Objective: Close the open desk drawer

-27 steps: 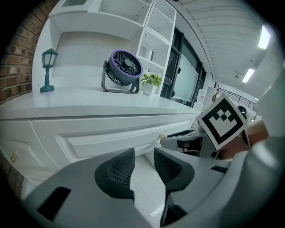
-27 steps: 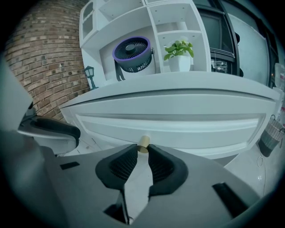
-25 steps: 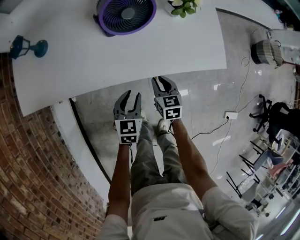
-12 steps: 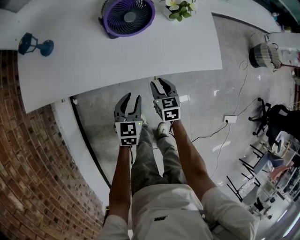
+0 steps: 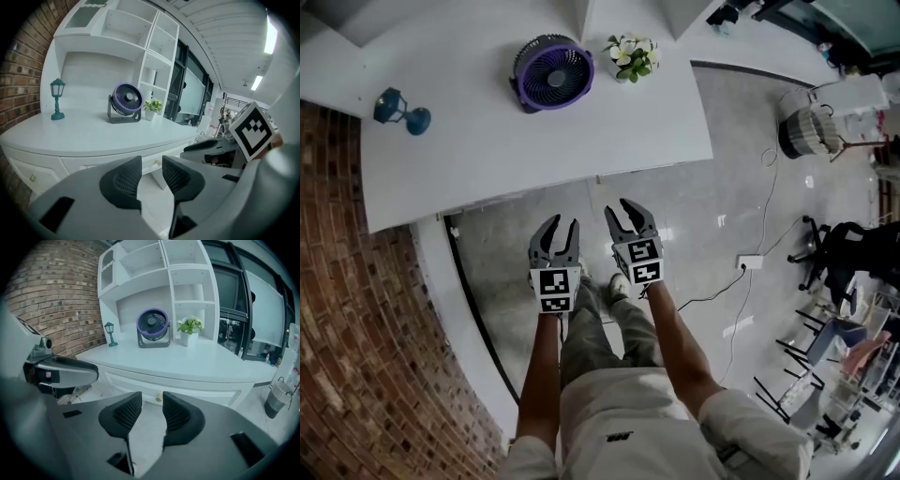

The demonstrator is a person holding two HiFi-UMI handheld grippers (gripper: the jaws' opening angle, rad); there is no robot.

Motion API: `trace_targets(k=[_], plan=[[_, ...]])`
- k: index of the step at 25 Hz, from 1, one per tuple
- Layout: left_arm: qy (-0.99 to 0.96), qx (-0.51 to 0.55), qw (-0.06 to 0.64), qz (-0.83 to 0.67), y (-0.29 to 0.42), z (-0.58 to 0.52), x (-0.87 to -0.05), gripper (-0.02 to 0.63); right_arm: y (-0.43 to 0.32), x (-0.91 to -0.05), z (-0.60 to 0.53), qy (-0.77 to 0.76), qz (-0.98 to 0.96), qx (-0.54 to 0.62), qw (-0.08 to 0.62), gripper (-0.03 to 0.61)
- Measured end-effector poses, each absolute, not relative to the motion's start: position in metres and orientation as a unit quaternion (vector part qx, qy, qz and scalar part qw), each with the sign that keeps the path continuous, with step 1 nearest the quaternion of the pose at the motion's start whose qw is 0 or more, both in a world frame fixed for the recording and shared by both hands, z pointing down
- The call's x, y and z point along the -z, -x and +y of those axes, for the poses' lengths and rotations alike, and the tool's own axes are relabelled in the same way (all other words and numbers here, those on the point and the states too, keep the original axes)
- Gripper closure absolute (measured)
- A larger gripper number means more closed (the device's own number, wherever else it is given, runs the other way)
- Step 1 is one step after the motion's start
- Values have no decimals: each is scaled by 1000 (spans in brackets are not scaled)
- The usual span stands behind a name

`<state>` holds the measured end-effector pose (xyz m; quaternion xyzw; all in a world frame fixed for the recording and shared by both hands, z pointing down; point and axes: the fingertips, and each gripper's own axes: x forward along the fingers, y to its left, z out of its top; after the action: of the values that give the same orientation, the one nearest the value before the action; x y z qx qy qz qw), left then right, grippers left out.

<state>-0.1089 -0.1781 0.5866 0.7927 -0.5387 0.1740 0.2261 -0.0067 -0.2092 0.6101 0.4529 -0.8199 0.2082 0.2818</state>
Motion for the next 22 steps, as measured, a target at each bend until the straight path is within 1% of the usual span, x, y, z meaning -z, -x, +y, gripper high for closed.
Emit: trace_targets(k=[10, 22], plan=[[-800, -160, 203, -542, 114, -140, -526, 465, 4, -533, -161, -449, -833, -176, 272, 459], [-808, -158, 179, -538, 115, -107, -487, 465, -8, -498, -125, -464, -830, -171, 259, 459]])
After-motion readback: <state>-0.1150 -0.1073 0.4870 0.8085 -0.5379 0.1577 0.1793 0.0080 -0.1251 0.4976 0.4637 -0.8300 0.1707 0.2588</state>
